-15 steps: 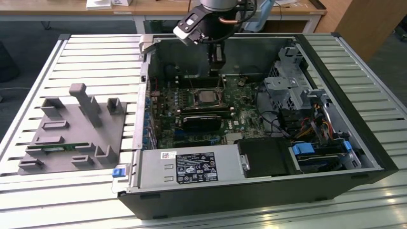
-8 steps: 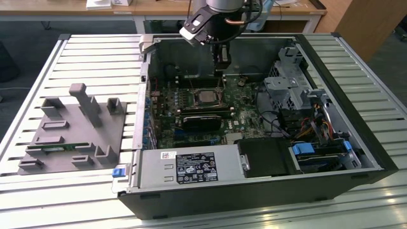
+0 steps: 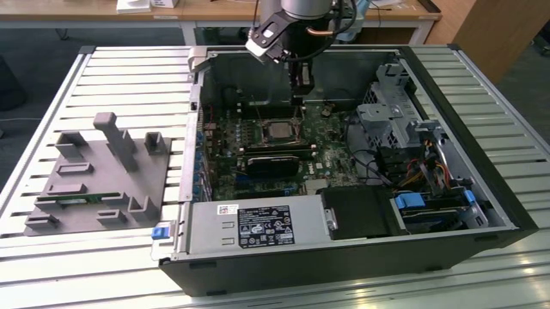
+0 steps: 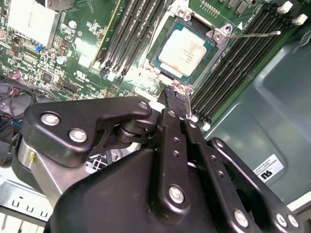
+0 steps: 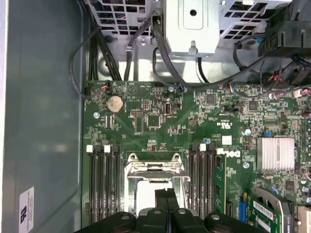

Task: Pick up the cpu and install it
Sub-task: 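Close the cpu cover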

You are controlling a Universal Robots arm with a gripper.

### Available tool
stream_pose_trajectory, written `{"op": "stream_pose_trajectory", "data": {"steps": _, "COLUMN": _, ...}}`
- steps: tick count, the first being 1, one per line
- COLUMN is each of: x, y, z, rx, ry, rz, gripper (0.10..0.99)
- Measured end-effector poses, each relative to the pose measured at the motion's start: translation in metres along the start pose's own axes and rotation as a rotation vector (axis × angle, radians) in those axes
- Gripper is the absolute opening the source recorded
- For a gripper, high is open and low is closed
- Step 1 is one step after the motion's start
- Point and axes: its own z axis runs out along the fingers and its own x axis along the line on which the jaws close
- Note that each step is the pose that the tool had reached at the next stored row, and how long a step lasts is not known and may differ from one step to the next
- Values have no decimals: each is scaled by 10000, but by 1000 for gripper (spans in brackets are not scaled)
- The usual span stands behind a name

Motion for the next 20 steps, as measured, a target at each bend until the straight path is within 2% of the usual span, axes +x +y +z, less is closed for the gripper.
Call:
{"op": "stream_pose_trajectory", "data": {"steps": 8, "x": 3, "y": 53, "z": 35, "rx": 0, "ry": 0, "rz": -1, "gripper": 106}}
{"op": "stream_pose_trajectory", "data": {"steps": 20, "x": 6, "y": 134, "z": 41, "rx": 0, "ry": 0, "rz": -1, "gripper": 106}}
